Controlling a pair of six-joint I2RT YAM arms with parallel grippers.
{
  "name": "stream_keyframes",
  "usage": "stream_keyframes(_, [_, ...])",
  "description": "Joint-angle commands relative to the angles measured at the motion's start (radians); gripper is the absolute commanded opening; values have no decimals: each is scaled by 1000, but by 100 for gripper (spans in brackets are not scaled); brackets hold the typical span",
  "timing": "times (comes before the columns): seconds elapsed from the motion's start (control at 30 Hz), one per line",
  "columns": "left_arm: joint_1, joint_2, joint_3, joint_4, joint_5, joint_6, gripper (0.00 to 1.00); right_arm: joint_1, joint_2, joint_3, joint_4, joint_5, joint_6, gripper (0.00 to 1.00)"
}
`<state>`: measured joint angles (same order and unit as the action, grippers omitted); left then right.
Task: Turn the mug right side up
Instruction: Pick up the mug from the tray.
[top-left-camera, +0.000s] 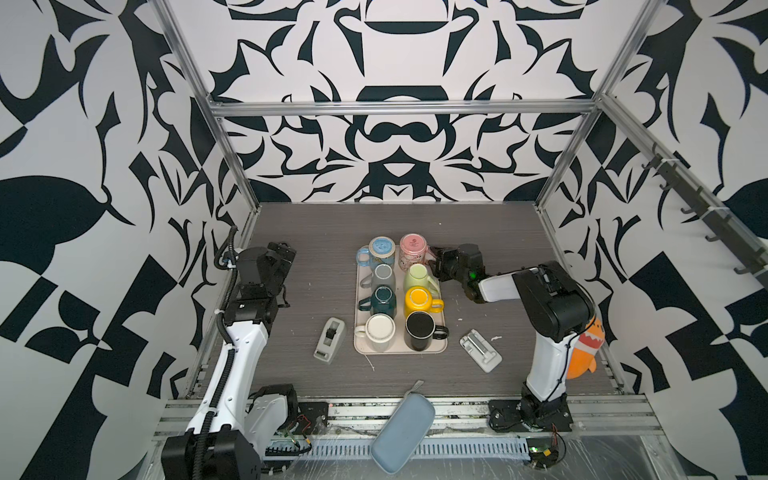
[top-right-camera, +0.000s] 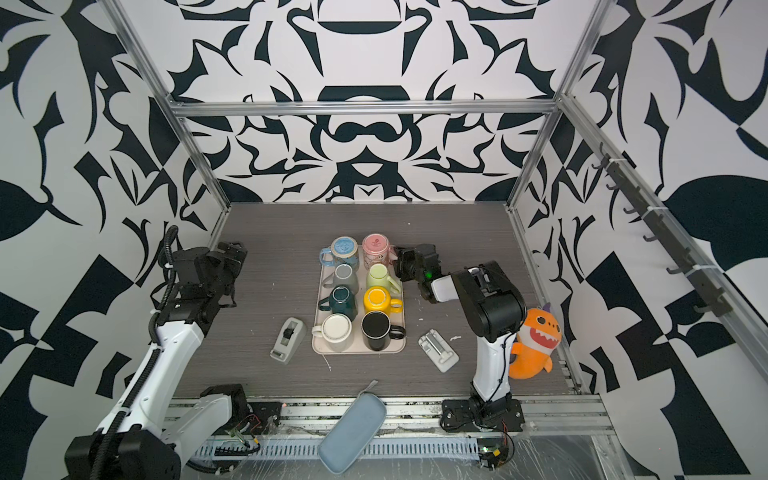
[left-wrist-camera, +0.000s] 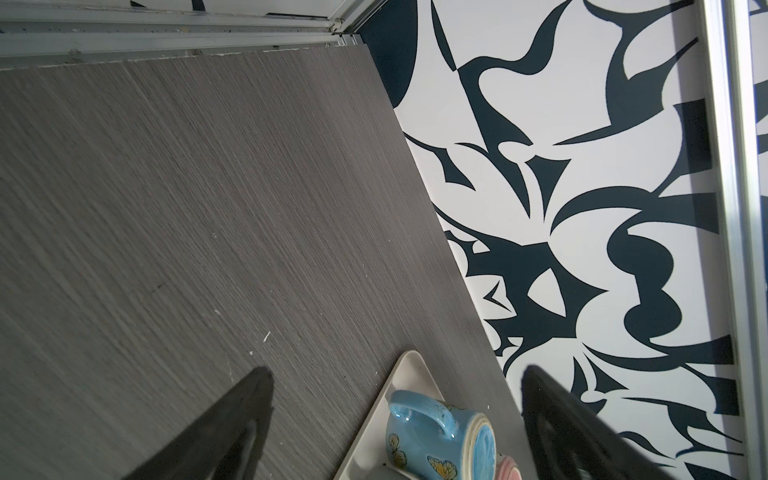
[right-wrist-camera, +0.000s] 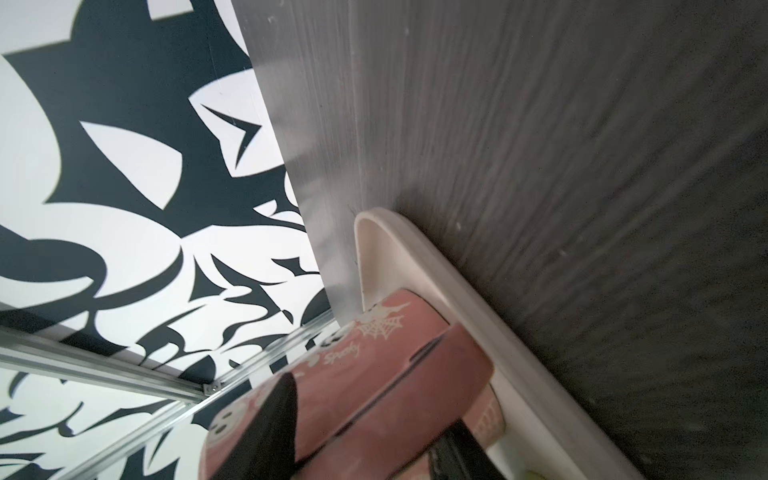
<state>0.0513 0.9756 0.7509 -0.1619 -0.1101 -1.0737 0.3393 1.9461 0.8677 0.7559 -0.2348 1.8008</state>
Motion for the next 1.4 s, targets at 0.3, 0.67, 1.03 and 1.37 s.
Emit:
stream_keyframes(0.3, [1, 6, -8, -25, -17, -8, 96, -29, 36, 65, 95, 14, 19, 43])
stream_keyframes(0.67, [1, 14, -6, -21, -20, -9, 96, -29, 65, 91, 150, 45, 50, 46])
stream_keyframes(1.03, [2, 20, -8, -19, -23, -9, 96, -29, 98, 133, 175, 46, 72, 48])
stream_keyframes(1.37, [2, 28, -9, -18, -24, -9, 96, -29, 132, 166, 191, 40, 89, 45])
